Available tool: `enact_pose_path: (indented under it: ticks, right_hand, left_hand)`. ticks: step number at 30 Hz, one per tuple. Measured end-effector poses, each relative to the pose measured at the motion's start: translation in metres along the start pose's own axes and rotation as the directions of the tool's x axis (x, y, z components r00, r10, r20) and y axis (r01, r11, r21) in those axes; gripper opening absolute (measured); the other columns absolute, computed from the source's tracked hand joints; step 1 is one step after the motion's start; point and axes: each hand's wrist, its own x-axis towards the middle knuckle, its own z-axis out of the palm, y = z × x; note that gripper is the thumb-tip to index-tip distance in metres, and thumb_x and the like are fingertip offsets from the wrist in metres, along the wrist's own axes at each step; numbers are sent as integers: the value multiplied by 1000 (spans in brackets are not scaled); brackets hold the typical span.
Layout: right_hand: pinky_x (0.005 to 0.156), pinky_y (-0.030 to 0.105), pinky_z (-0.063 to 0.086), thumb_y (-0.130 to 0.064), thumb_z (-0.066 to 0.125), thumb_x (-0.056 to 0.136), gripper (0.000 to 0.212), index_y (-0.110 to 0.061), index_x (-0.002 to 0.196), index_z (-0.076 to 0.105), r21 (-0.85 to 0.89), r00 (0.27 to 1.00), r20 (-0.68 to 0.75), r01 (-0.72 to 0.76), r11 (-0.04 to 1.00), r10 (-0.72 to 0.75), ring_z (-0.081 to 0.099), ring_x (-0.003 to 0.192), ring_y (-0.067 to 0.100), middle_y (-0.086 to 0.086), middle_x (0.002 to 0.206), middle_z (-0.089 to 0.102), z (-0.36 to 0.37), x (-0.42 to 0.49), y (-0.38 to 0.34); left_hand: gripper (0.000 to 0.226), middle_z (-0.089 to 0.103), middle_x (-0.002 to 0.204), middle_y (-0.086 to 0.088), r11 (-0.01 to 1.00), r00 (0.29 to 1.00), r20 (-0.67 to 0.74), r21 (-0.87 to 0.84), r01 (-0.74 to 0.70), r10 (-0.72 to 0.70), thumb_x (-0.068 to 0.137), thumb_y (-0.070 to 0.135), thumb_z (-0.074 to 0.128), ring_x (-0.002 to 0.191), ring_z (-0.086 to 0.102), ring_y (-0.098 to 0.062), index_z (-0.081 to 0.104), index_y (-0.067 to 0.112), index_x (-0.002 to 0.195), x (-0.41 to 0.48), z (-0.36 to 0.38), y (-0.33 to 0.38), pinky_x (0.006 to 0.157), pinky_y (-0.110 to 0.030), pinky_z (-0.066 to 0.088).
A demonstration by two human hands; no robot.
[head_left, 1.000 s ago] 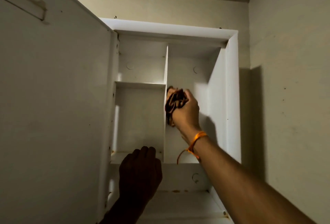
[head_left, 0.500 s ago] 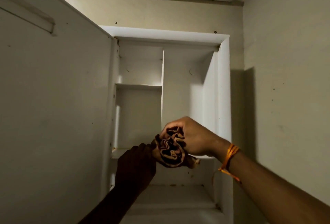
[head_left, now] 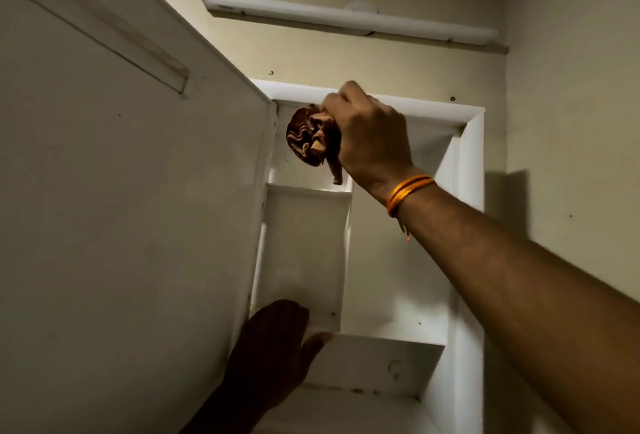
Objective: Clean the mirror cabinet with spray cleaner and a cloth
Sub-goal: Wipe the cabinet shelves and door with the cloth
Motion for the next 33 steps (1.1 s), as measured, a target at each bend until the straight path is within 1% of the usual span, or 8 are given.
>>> enact_pose_path:
  ticks: [4,7,12,19,22,26,30,33]
  right_hand:
    - [46,28,31,-20,37,78,30,-11,78,66,-167,959,183,247,955,-216,61,86,32,9,82,63,30,3,-7]
    - [44,26,28,-16,57,77,10,-13,75,66,-240,929,301,294,925,-217,61,81,30,7,81,63,54,-3,-9]
    - [72,38,51,-11,64,85,27,-9,111,67,-325,852,509,56,944,125,61,100,37,14,114,60,73,2,-14]
    - [71,28,43,-19,63,86,23,-5,104,68,-57,650,698,-367,928,300,64,102,37,18,109,68,83,14,-28]
    - [71,28,44,-13,61,87,17,-5,101,67,60,653,685,-493,868,323,63,103,37,18,109,68,92,18,-24]
    - [75,31,47,-14,59,89,16,-5,98,68,182,611,604,-731,658,512,64,103,38,17,108,69,106,24,-40]
    - [74,29,43,-18,62,89,12,-9,81,66,359,438,576,-894,268,690,63,90,25,9,93,68,114,30,-48]
    - [77,25,46,-13,62,90,22,-3,109,68,484,242,601,-869,-106,761,65,104,25,10,109,68,109,28,-45]
  left_hand:
    - [60,68,84,-3,999,999,-36,49,2,-1,96,62,34,75,66,-24,72,15,91,1,5,1,64,-39,57]
    - [58,68,80,-4,999,995,-104,53,9,-3,94,63,40,72,66,-24,72,15,85,1,11,-1,63,-39,56]
    - [54,65,78,-2,994,995,-99,107,18,-8,90,66,47,69,64,-23,70,18,84,1,18,0,61,-39,54]
    - [56,67,78,-2,993,987,-159,115,27,-8,91,66,42,67,65,-22,71,19,81,3,24,1,59,-38,55]
    - [66,66,76,-1,994,984,-173,99,48,-31,95,65,25,65,64,-21,71,20,78,6,27,3,57,-37,55]
    - [69,65,73,0,990,984,-162,111,89,-70,95,64,21,61,62,-19,70,21,74,7,24,7,53,-35,52]
    - [58,63,73,0,981,994,-103,186,57,-38,90,68,36,60,59,-20,68,22,76,5,24,3,52,-36,49]
    - [54,61,70,1,978,999,-35,209,15,-7,83,70,43,57,58,-18,67,23,73,7,27,1,54,-34,48]
